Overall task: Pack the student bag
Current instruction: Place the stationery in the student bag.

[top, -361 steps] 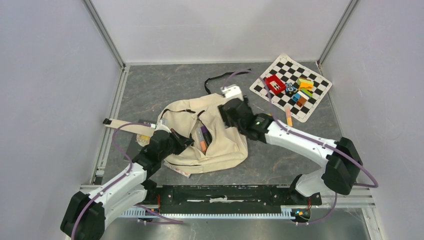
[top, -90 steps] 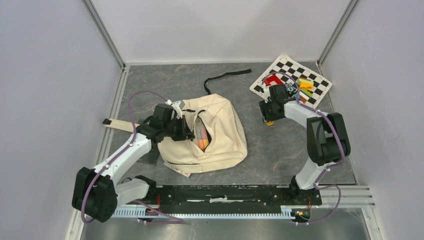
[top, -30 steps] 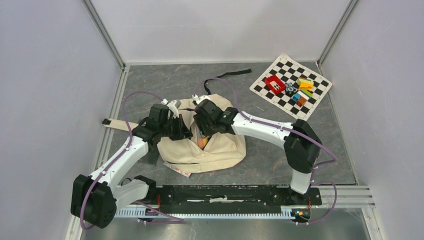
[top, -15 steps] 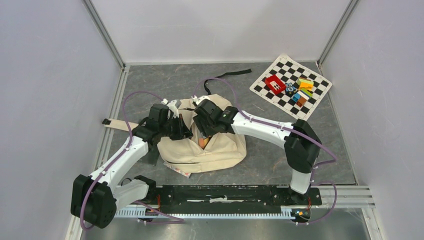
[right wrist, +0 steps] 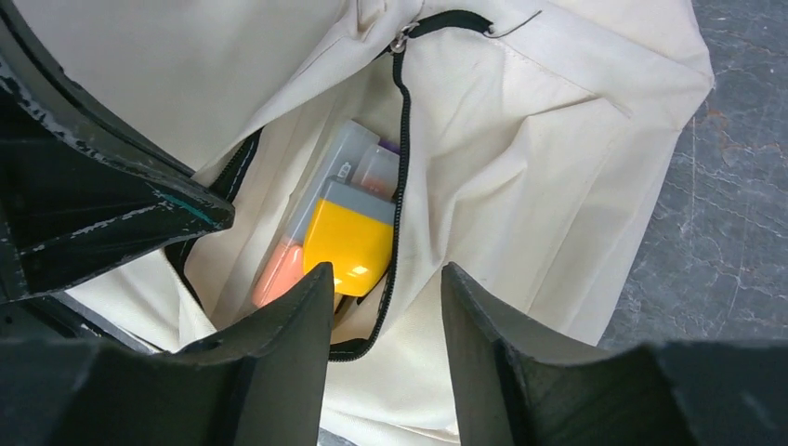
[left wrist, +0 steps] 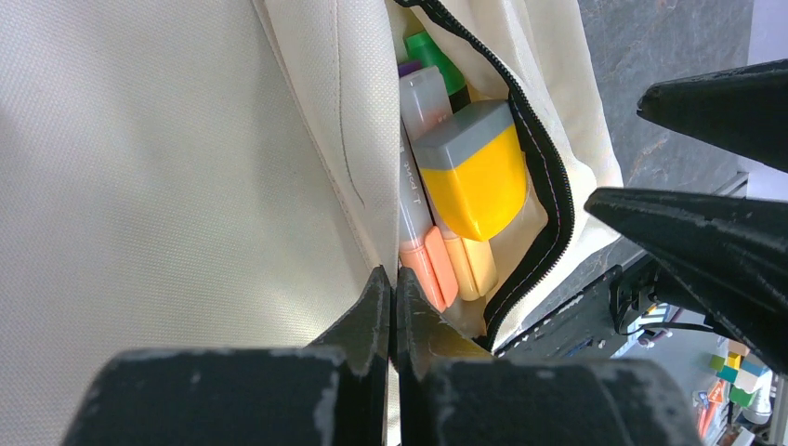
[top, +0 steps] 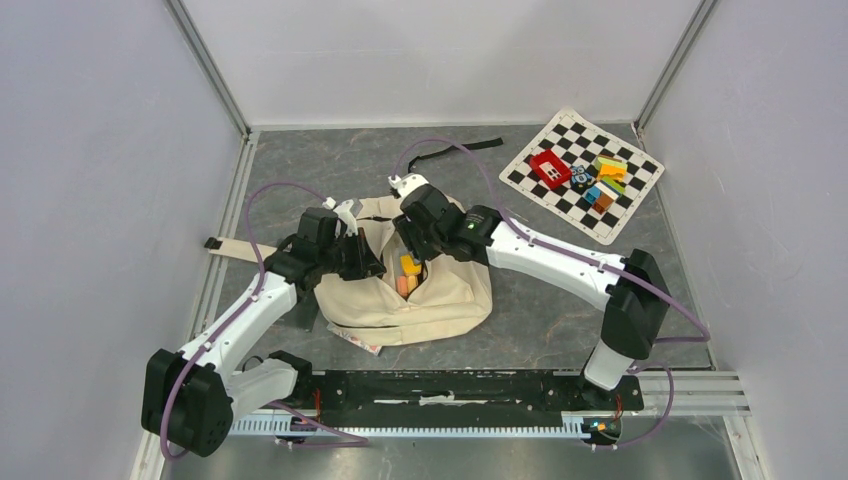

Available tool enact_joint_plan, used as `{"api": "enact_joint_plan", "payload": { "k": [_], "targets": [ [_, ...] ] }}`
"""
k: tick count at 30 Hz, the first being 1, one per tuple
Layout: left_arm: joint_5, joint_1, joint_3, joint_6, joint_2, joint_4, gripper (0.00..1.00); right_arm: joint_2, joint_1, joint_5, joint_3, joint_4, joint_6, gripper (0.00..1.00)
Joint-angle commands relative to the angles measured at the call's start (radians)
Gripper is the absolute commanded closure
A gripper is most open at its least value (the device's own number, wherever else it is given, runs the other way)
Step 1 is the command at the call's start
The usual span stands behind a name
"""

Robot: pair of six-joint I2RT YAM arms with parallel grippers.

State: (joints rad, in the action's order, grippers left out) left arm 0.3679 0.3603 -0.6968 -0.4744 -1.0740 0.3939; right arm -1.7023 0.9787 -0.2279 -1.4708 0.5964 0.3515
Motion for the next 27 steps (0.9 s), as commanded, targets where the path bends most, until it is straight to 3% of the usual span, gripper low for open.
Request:
{"api": "enact_joint_plan", "payload": {
  "k": [1,8,19,24,27],
  "targets": [
    [0.025,-0.006,-0.010,-0.012,0.024,-0.034,0.98,0.015,-0.018,-0.030,-0.011,0.014,0.003,0.52],
    [0.025,-0.007,-0.011,-0.013,0.026,-0.033,0.98,-0.011,-0.019,0.046,0.010,-0.005,0.011,0.68],
    [0.026,-0.008,-0.011,-0.013,0.024,-0.033,0.98,-0.056,-0.020,0.098,0.035,-0.012,0.014,0.72],
    [0.028,-0.009,-0.010,-0.015,0.025,-0.033,0.98,-0.062,-0.020,0.110,0.027,-0.011,0.012,0.99],
    [0.028,-0.010,-0.011,-0.013,0.025,-0.033,0.98,-0.046,-0.020,0.101,0.002,0.003,0.011,1.00]
  ]
}}
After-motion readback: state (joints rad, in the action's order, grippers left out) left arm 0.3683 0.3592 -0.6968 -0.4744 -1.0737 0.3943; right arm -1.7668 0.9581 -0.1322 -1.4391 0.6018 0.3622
